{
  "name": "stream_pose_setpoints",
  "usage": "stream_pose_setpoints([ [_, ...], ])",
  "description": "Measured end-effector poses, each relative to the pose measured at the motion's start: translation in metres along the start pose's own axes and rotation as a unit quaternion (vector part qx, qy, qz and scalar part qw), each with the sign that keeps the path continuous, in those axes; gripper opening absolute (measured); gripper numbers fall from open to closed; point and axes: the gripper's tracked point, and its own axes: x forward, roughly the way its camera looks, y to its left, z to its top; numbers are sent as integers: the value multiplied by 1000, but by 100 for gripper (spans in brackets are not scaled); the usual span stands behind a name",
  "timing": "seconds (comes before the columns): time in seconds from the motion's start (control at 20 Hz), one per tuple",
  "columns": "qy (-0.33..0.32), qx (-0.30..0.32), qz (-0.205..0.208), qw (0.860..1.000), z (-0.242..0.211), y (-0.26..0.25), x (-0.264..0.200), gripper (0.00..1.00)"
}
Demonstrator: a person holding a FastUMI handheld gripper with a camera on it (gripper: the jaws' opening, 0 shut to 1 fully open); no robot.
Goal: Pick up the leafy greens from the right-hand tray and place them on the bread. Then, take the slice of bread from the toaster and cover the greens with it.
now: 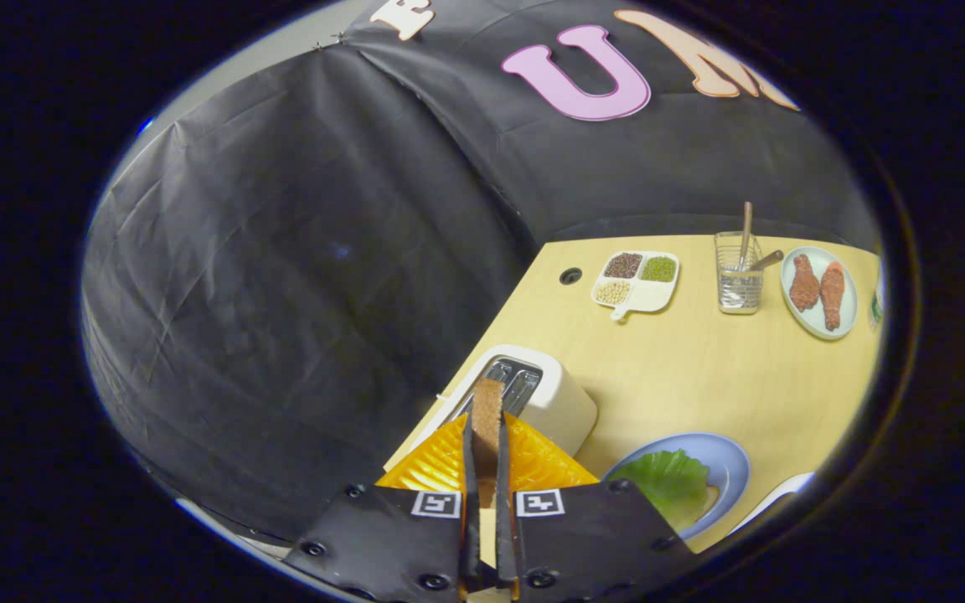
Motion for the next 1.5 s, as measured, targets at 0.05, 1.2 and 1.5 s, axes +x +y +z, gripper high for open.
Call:
stream_pose_setpoints([
  [0.05, -7, 5, 3, 1000, 0, -2, -6, 10],
  [1.2, -7, 119, -27, 993, -69, -123, -44, 10],
  [1.5, 8, 159, -32, 987, -96, -150, -38, 10],
])
